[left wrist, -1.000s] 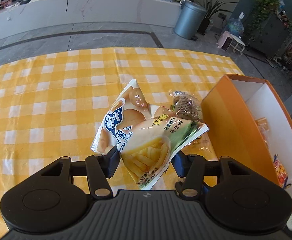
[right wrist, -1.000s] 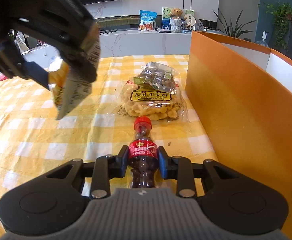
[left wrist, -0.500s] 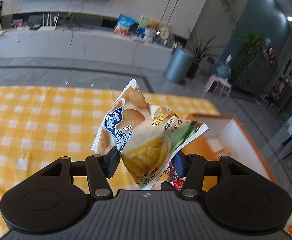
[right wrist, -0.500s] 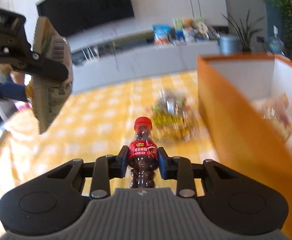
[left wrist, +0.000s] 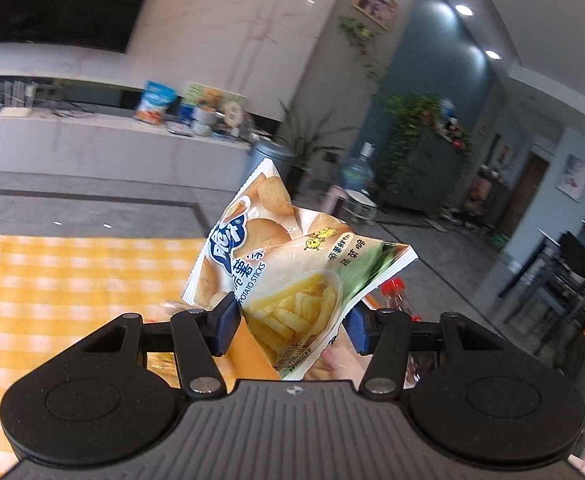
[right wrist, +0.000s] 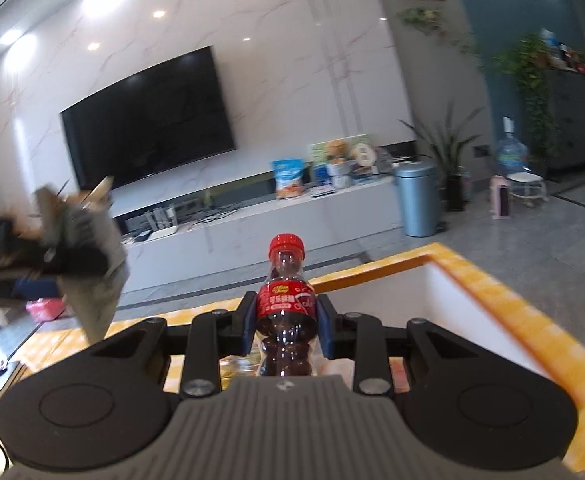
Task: Organize snacks
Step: 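Carry the potato bag and cola over the box and release the cola with the right gripper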
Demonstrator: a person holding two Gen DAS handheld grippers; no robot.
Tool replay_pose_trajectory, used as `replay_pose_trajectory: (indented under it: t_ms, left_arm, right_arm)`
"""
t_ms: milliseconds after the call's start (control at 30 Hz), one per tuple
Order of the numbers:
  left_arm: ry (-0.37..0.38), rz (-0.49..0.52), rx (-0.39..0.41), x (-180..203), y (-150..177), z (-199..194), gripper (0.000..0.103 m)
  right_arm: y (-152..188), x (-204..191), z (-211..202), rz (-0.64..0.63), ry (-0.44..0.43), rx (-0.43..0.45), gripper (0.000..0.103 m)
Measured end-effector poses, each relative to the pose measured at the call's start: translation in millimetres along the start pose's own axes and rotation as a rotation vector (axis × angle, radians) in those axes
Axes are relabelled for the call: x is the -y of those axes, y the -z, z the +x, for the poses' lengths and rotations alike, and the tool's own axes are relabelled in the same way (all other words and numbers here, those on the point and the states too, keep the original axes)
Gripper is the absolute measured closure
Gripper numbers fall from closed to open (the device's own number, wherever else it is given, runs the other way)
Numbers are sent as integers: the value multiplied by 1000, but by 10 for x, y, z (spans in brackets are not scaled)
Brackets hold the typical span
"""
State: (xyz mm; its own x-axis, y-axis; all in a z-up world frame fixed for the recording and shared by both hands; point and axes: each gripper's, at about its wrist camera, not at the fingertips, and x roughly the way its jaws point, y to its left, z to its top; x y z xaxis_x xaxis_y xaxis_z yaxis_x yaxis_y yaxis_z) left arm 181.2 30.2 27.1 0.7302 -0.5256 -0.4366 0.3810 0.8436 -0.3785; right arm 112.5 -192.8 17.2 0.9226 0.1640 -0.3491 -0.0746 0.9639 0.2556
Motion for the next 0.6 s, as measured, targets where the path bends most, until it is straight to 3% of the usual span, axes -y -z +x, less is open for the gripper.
replay_pose_trajectory:
  t_ms: [200, 367, 467, 600]
  left_arm:
    - [78, -6, -68, 176, 120, 430, 41]
    - [144, -8, -95, 284, 207, 663, 41]
    - [166, -26, -117, 285, 267, 759, 41]
    - [172, -41, -142, 292, 350, 856, 41]
  right_arm:
    - [44, 492, 110, 62, 88, -60, 74]
    - [63, 892, 240, 184, 135, -115, 74]
    - [111, 1073, 339, 240, 124, -145, 74]
    - [169, 1233, 494, 336, 41, -180, 74]
